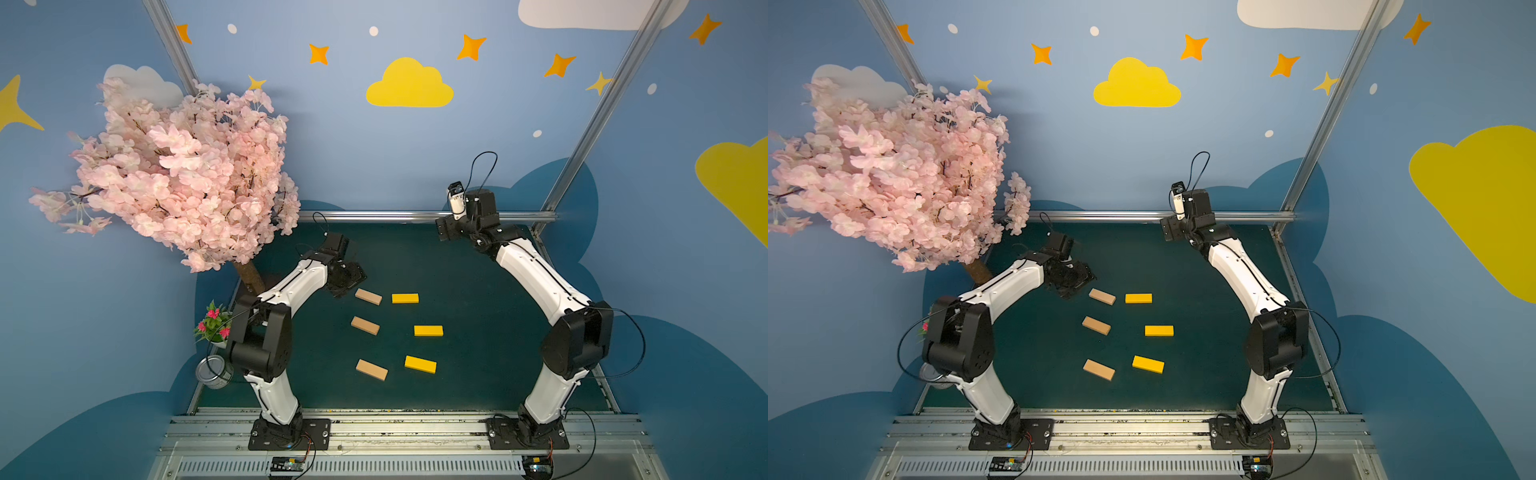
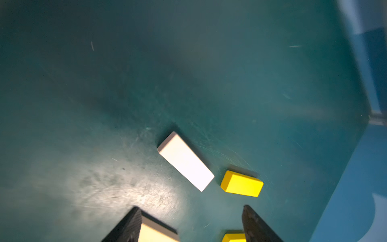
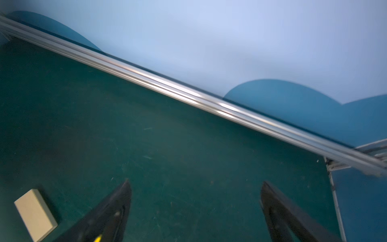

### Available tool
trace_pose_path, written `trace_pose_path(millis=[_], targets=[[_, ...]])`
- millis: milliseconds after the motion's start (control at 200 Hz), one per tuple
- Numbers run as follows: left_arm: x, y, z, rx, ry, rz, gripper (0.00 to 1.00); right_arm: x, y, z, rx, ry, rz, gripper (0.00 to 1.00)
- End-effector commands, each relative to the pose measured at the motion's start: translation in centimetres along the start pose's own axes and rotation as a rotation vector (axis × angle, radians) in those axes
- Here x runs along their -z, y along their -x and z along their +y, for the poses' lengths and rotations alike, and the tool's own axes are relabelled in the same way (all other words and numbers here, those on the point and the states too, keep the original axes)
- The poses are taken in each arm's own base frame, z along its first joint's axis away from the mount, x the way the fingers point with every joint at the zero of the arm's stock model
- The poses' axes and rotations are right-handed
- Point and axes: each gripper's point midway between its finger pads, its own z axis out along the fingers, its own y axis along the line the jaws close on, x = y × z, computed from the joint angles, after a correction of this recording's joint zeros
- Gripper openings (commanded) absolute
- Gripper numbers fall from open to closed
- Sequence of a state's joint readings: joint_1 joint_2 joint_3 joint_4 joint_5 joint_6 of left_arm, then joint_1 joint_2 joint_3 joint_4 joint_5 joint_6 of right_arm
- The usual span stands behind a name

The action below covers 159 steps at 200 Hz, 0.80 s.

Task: Assemble the number 6 with building blocks
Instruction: Pick up the building block from the center of the board.

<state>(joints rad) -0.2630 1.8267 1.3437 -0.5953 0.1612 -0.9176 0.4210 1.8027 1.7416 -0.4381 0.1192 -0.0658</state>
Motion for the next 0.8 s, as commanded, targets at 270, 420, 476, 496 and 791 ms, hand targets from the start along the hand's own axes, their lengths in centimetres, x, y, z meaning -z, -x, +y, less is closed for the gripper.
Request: trace_pose_path(millis=[270, 420, 476, 496, 791], targets=[[-5.0, -2.3, 0.5, 0.361, 0.194, 0.078, 0.76, 0.7, -6.6, 1.3, -0.123, 0.078, 0.22, 0.98], [-6.6, -2.4, 0.5, 0.395, 0.232, 0.087, 0.76, 1.0, -7.2, 0.6, -0.109, 0.07, 0.227, 0.98], [-7.0, -2.5, 0.8, 0.394, 0.266, 0.088, 0.76, 1.0, -7.4, 0.3, -0.1, 0.068, 0.231, 0.98], [-7.1, -2.5, 0.9, 0.393, 0.277, 0.088, 0.76, 1.0, -7.5, 0.3, -0.096, 0.066, 0.232, 0.98], [-9.1, -3.3, 2.3, 0.371, 0.393, 0.13, 0.45, 0.7, -7.8, -0.7, -0.104, 0.065, 0.239, 0.98]])
